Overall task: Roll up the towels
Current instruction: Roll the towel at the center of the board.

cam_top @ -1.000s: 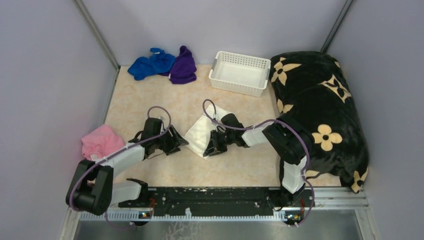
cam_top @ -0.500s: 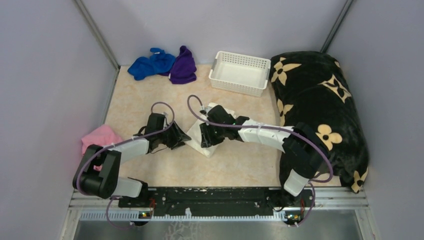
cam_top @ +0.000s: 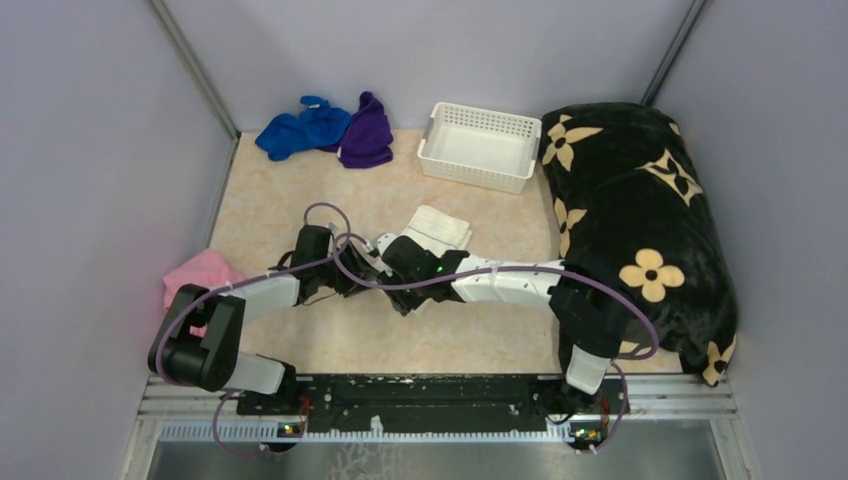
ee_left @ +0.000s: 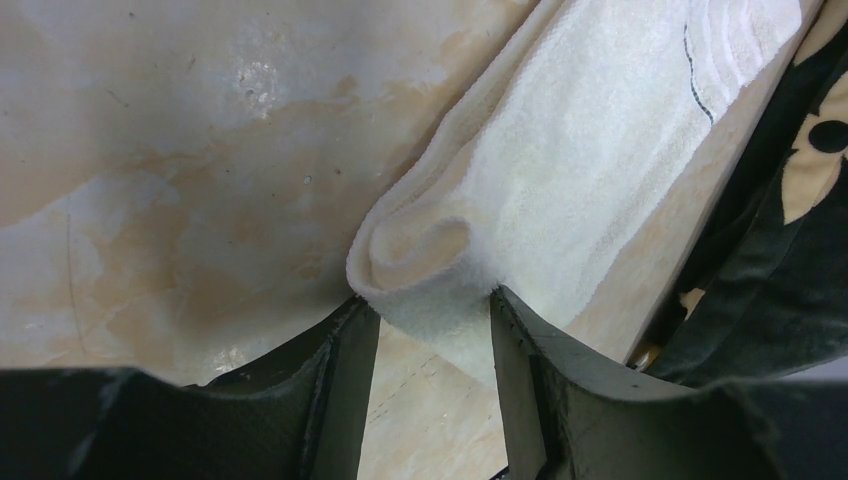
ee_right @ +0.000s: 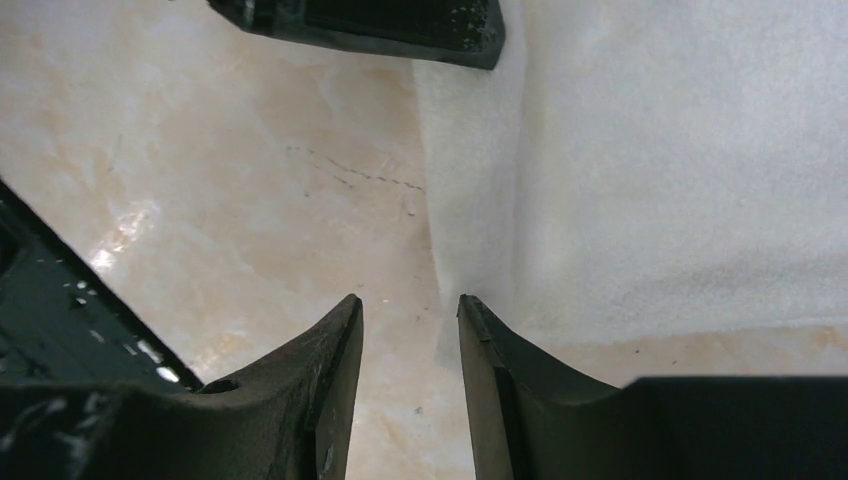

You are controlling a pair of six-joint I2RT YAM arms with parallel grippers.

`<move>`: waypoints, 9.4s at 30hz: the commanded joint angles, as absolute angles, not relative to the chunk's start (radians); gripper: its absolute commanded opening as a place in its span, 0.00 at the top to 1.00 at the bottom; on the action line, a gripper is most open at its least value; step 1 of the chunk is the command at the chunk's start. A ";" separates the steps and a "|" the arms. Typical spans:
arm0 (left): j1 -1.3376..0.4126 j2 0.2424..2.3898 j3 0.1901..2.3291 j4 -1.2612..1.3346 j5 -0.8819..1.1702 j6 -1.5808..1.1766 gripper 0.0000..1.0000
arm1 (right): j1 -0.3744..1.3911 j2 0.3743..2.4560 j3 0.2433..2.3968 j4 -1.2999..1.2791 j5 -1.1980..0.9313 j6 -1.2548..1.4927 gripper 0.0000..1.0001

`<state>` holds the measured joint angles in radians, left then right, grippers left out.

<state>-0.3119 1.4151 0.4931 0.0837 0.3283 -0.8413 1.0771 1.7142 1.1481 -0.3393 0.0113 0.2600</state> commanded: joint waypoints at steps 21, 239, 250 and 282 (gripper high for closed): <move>-0.311 1.516 0.488 -0.049 0.252 -0.780 0.46 | 1.087 1.707 1.185 -0.358 0.157 0.166 0.56; -0.285 1.349 0.557 -0.178 0.243 -0.752 0.38 | 1.167 1.941 1.103 -0.346 -0.023 0.234 1.00; -0.276 1.001 0.489 -0.289 0.207 -0.783 0.28 | 0.915 1.896 1.042 0.021 -0.783 0.539 1.00; -0.286 1.341 0.452 -0.137 0.276 -0.798 0.47 | 1.029 1.663 1.143 -0.405 -0.031 0.242 0.54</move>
